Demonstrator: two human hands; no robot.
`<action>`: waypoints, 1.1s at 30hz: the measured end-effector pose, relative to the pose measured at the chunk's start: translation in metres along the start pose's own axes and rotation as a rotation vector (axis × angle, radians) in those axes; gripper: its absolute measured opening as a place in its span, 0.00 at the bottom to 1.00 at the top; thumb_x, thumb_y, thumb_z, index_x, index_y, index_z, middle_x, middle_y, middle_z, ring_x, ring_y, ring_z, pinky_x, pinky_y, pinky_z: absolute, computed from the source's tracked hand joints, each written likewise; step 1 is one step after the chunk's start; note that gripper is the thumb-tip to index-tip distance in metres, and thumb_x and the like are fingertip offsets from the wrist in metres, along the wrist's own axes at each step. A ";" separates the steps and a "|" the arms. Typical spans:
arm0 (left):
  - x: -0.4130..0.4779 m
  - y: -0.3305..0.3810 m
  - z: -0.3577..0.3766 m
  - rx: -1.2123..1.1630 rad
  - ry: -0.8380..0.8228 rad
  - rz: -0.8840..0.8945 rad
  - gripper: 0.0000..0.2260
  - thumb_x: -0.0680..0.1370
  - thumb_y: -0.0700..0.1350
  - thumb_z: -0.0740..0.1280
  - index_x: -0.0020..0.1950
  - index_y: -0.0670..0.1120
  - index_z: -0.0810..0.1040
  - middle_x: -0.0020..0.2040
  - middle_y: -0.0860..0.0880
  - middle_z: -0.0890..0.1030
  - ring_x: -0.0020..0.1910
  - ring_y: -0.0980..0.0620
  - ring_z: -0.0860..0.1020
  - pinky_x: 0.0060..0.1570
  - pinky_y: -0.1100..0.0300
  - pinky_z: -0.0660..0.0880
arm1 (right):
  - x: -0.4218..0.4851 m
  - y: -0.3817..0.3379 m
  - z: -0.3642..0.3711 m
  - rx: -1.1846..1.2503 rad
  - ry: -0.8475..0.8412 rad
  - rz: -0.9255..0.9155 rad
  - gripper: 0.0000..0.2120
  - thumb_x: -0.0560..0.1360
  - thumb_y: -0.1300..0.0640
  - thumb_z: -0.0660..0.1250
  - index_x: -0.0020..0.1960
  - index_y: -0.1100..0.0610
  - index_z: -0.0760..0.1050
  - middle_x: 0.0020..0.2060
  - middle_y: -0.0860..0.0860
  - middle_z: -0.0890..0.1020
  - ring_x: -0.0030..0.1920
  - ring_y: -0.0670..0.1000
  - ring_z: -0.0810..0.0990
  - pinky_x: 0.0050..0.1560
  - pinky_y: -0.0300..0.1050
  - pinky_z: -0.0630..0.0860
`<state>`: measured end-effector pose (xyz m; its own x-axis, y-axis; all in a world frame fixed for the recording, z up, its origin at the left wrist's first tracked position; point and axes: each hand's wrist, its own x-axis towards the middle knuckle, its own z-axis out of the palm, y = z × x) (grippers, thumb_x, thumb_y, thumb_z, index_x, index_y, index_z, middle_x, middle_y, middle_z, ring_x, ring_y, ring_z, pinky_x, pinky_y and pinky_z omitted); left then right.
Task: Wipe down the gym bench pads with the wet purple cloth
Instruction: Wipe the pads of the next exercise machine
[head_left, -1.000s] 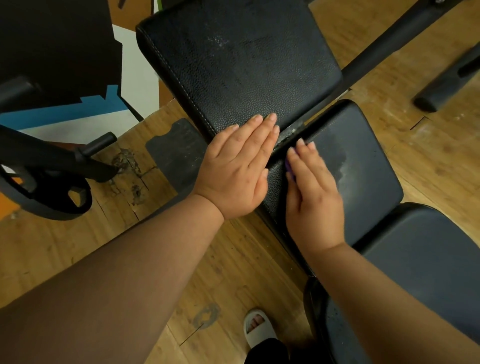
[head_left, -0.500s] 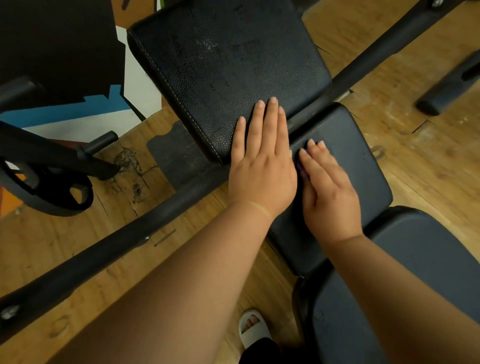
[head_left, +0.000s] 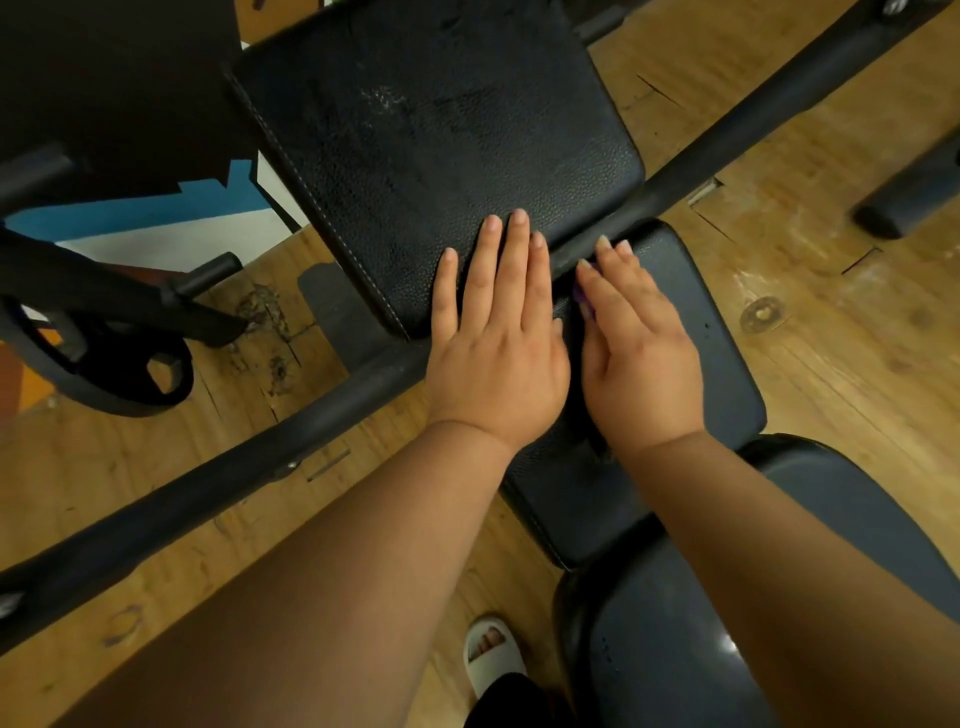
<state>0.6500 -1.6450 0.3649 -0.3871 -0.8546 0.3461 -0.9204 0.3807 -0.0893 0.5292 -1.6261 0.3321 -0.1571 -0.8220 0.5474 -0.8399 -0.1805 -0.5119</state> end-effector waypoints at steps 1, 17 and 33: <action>0.000 0.000 0.000 0.002 -0.003 0.000 0.27 0.79 0.50 0.55 0.77 0.40 0.59 0.78 0.42 0.58 0.78 0.44 0.54 0.75 0.44 0.47 | -0.002 0.000 0.000 0.016 -0.003 0.001 0.15 0.80 0.63 0.60 0.65 0.65 0.75 0.66 0.61 0.75 0.69 0.59 0.71 0.69 0.55 0.69; -0.001 0.000 0.000 0.010 -0.017 0.086 0.25 0.79 0.49 0.56 0.76 0.47 0.64 0.78 0.48 0.61 0.78 0.46 0.56 0.73 0.37 0.47 | -0.019 0.025 -0.011 0.005 -0.039 -0.115 0.15 0.80 0.65 0.60 0.65 0.66 0.75 0.65 0.62 0.75 0.69 0.59 0.71 0.70 0.55 0.67; -0.002 0.000 0.001 0.051 -0.014 0.132 0.23 0.79 0.49 0.57 0.74 0.51 0.68 0.77 0.50 0.63 0.77 0.43 0.57 0.72 0.34 0.49 | 0.012 0.033 -0.007 -0.002 0.004 -0.047 0.16 0.79 0.64 0.59 0.65 0.66 0.75 0.65 0.62 0.75 0.69 0.61 0.71 0.70 0.54 0.67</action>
<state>0.6502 -1.6437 0.3637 -0.5054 -0.8034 0.3148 -0.8629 0.4722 -0.1802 0.4957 -1.6384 0.3265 -0.1191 -0.8105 0.5735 -0.8476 -0.2178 -0.4839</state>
